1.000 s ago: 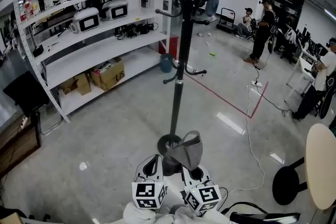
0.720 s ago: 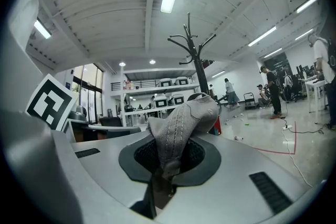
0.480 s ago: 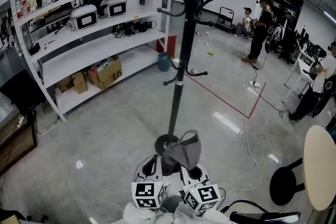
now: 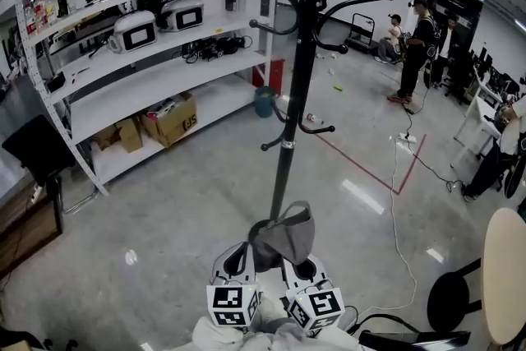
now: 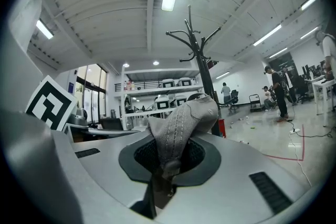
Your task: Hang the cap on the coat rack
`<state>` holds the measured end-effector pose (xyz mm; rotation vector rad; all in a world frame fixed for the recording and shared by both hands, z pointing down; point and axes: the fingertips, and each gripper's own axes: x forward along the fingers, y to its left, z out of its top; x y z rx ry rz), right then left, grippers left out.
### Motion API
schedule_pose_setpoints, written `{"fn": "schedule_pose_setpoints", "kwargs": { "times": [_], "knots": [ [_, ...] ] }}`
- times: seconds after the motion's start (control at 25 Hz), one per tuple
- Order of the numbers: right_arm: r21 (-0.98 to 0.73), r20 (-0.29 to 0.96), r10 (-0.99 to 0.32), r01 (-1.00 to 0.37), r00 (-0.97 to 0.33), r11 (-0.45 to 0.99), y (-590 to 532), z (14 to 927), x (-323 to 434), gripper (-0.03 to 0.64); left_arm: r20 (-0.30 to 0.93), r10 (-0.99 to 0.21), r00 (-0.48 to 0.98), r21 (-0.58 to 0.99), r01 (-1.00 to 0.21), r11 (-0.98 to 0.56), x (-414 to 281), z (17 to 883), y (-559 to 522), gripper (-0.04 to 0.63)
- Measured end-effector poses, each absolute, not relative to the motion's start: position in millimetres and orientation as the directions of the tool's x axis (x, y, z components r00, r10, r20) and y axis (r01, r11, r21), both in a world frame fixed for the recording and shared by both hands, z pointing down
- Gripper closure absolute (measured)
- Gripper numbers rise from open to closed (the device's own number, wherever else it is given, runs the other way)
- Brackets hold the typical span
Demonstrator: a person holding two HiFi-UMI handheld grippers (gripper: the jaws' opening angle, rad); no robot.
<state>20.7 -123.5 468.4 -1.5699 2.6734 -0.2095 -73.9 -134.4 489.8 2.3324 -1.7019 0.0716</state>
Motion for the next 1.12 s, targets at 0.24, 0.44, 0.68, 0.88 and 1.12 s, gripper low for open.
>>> {"fn": "schedule_pose_setpoints", "kwargs": {
  "times": [0.24,0.44,0.68,0.88,1.12],
  "knots": [
    [-0.138,0.04,-0.854,-0.85,-0.518,0.509,-158.0,468.0,16.0,0.575,0.186,-0.939,0.29,0.175,-0.95,-0.259,-79.0,486.4,-167.8,0.592],
    [-0.134,0.034,-0.841,-0.837,-0.539,0.531,-185.2,462.8,12.2,0.574,0.191,-0.944,0.271,0.178,-0.955,-0.238,-82.5,483.8,-193.2,0.592],
    [-0.138,0.028,-0.832,-0.826,-0.555,0.546,-212.9,460.4,15.2,0.575,0.187,-0.947,0.259,0.173,-0.958,-0.228,-78.4,480.1,-220.3,0.592],
    [-0.138,0.023,-0.813,-0.807,-0.583,0.575,-230.2,458.5,10.0,0.575,0.178,-0.956,0.233,0.167,-0.965,-0.204,-80.1,476.2,-241.2,0.592],
    [-0.096,0.005,-0.79,-0.786,-0.614,0.61,-243.7,455.2,-0.2,0.575,0.141,-0.973,0.184,0.159,-0.974,-0.162,-91.0,471.7,-254.6,0.592]
  ]
}}
